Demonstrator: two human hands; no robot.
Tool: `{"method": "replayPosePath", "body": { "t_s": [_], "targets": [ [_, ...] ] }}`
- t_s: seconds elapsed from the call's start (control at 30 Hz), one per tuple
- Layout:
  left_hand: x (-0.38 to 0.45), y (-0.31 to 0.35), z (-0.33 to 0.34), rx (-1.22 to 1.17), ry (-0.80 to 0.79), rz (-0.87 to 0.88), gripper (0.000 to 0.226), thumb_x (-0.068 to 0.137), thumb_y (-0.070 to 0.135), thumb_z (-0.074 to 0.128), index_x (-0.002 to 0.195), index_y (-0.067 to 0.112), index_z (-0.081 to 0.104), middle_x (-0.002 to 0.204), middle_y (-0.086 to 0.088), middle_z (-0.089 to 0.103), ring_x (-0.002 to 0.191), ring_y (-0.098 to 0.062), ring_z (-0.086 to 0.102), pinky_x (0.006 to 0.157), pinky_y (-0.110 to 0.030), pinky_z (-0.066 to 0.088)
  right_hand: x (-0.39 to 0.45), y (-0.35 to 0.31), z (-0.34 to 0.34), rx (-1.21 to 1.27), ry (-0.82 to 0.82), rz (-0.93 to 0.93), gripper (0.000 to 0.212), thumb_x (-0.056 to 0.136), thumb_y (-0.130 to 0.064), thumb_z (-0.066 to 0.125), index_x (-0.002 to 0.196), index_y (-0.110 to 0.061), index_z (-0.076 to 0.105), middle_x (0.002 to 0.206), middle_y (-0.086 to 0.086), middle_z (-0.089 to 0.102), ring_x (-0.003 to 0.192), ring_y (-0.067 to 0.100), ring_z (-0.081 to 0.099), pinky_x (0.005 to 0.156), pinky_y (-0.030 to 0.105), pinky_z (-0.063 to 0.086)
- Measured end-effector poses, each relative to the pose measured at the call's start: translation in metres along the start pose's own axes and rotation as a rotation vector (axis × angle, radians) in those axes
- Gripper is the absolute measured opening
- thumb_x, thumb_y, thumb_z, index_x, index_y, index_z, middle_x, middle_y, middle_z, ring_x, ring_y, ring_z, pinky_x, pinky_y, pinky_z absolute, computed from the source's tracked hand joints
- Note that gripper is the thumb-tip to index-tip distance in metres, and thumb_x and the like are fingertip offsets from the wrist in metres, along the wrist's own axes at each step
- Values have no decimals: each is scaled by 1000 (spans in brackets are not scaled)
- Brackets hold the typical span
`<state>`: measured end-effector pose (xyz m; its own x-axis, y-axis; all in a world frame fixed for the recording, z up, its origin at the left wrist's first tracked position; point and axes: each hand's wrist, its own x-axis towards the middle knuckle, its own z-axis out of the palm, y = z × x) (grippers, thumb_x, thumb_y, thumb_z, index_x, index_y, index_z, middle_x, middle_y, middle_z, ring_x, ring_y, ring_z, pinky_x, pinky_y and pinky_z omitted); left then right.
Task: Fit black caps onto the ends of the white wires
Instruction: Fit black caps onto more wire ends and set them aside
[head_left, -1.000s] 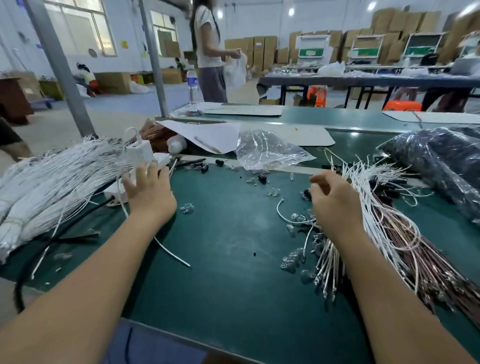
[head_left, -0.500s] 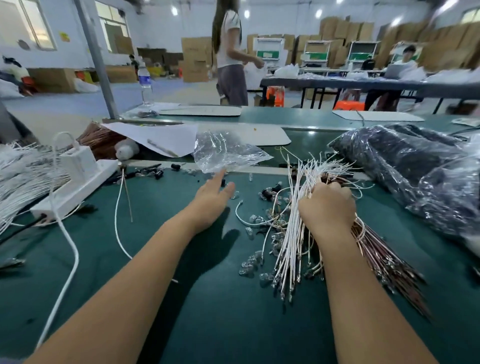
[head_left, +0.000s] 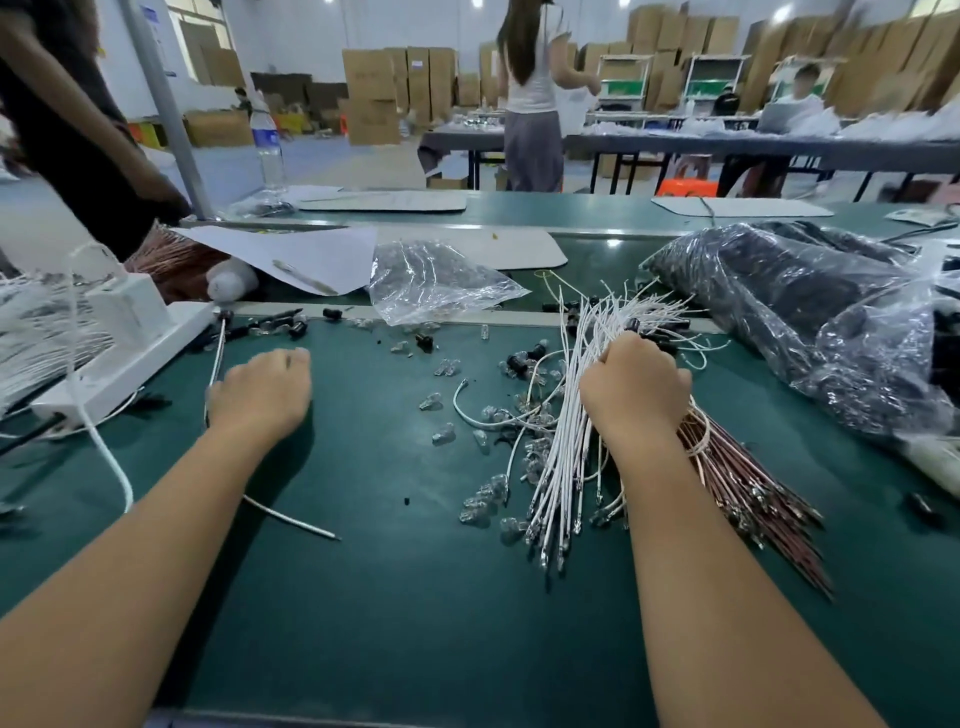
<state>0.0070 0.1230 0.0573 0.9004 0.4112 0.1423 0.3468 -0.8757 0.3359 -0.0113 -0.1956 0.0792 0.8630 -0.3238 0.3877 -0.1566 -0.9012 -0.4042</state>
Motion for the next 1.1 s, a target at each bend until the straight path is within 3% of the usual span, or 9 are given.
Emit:
{"method": "replayPosePath", "body": {
  "t_s": [0.1, 0.27, 0.47, 0.57, 0.67, 0.73, 0.87, 1.0, 1.1],
  "targets": [
    [3, -32, -12, 66, 21, 15, 42, 100, 36, 28, 126, 17, 56, 138, -16, 50, 123, -40, 47, 100, -46, 37, -1, -5, 2, 37, 81, -67, 6, 88, -12, 48, 91, -12, 53, 84, 2, 56, 82, 25, 52, 81, 37, 33],
    [0, -22, -21, 34, 101, 94, 44, 93, 22, 47, 136, 17, 46, 132, -21, 53, 120, -41, 47, 98, -47, 42, -11, -24, 8, 334, 129, -320, 8, 95, -3, 47, 95, -11, 47, 68, 0, 51, 59, 18, 51, 52, 29, 34],
    [-47, 101, -9, -315, 309, 838, 65, 85, -8, 43, 143, 19, 40, 149, -2, 40, 141, -19, 28, 119, -29, 10, -22, -34, 10, 438, 12, -580, 13, 90, 3, 51, 88, -10, 53, 77, 1, 54, 67, 17, 49, 58, 25, 37],
    [-61, 139, 5, -473, 290, 848, 39, 96, 8, 41, 130, 21, 55, 106, 0, 70, 105, -17, 59, 101, -29, 34, -17, -27, 9, 479, 201, -456, 11, 91, 1, 51, 88, -10, 55, 79, 1, 55, 70, 16, 47, 58, 23, 35],
    [-65, 144, 17, -643, 145, 757, 25, 100, 19, 43, 115, 15, 63, 64, 5, 59, 54, -4, 51, 57, -28, 41, -8, -20, 6, 492, 367, -232, 8, 95, -5, 49, 90, -10, 54, 83, -2, 53, 75, 13, 47, 62, 22, 36],
    [-61, 136, 21, -541, 225, 763, 22, 99, 19, 49, 97, 8, 68, 59, 5, 54, 51, -5, 45, 53, -29, 36, -3, -15, 3, 466, 495, -97, 8, 95, -5, 48, 89, -10, 52, 85, -3, 50, 78, 15, 45, 69, 28, 39],
    [-47, 117, 21, -396, 339, 717, 23, 96, 19, 54, 87, 4, 69, 74, -7, 65, 72, -28, 55, 73, -39, 45, 2, -8, -1, 330, 557, 117, 13, 91, -6, 51, 99, -14, 56, 99, -2, 56, 97, 20, 53, 94, 39, 32],
    [-50, 116, 23, -399, 269, 780, 22, 97, 20, 55, 97, 6, 72, 89, -8, 69, 86, -29, 57, 78, -39, 44, -7, -17, 2, 158, 395, -209, 48, 78, 0, 53, 122, -19, 57, 130, 2, 52, 126, 20, 44, 107, 46, 21],
    [-57, 123, 22, -444, 259, 853, 23, 98, 23, 53, 98, 10, 72, 88, -5, 68, 81, -27, 56, 70, -34, 41, -16, -31, 11, 107, 235, -549, 31, 82, -11, 61, 112, -19, 66, 118, -2, 62, 117, 17, 53, 105, 38, 16]
  ]
}}
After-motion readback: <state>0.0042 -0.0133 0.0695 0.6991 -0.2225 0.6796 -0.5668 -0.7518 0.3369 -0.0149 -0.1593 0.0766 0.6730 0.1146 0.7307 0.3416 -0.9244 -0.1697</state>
